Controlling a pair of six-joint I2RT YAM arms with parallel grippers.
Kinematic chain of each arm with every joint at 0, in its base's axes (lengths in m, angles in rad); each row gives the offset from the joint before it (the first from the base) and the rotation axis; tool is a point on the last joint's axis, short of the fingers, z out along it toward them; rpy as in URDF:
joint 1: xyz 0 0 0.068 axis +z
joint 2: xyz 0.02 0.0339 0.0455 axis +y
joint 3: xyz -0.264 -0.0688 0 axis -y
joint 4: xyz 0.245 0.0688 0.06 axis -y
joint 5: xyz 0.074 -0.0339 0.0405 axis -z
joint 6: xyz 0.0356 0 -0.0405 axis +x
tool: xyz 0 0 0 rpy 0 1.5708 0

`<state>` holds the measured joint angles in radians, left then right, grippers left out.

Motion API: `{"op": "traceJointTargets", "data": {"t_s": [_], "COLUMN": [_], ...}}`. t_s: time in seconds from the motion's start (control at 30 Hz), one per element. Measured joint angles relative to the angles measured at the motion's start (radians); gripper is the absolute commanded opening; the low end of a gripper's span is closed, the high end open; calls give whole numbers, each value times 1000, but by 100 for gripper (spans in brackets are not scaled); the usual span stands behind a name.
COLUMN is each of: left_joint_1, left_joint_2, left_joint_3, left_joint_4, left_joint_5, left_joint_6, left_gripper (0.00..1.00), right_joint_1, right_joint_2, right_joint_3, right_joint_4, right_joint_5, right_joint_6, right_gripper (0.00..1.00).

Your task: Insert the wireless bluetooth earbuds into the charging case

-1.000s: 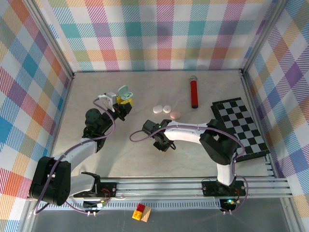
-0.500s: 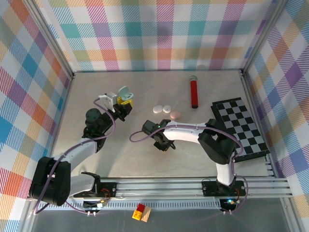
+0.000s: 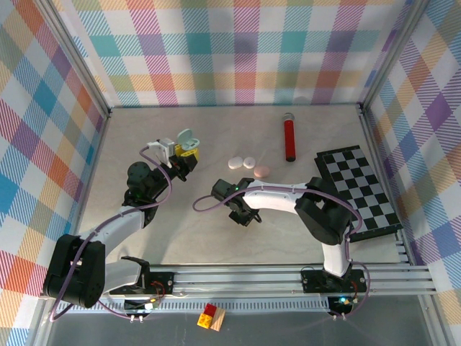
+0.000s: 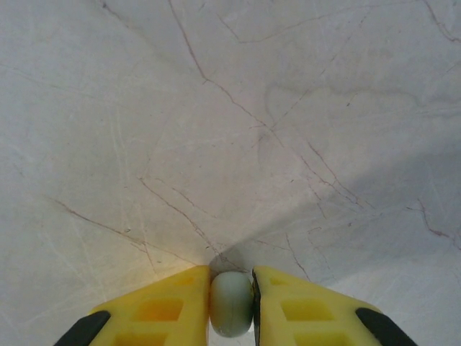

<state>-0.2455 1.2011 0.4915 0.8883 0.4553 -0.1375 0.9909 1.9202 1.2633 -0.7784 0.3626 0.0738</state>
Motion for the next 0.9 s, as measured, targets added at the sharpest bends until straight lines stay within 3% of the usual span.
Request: {"op": "traceJointTargets", "data": {"t_s": [0.17,0.37,0.7,0.9], "left_joint_1": [-2,-21,-170,-248], "left_joint_2": [0,0,19,59], "left_joint_3": [0,0,0,11], "left_joint_4": [0,-1,-26,-51], "left_joint_5": [0,-4,-38,-59], "left_joint_6": [7,27,110,164], "left_gripper": [31,31,31,31], "right_joint_1": [-52,-187,-530,-639], "right_joint_2": [-89,-286,-520,-578], "right_joint_3": [-54,-176,-365,-428], "right_joint_4": [39,116,316,447], "right_joint_5": [-43,-172,-658,-927], "right_joint_6": [38,124,317,430], "right_gripper": [20,20,21,20]}}
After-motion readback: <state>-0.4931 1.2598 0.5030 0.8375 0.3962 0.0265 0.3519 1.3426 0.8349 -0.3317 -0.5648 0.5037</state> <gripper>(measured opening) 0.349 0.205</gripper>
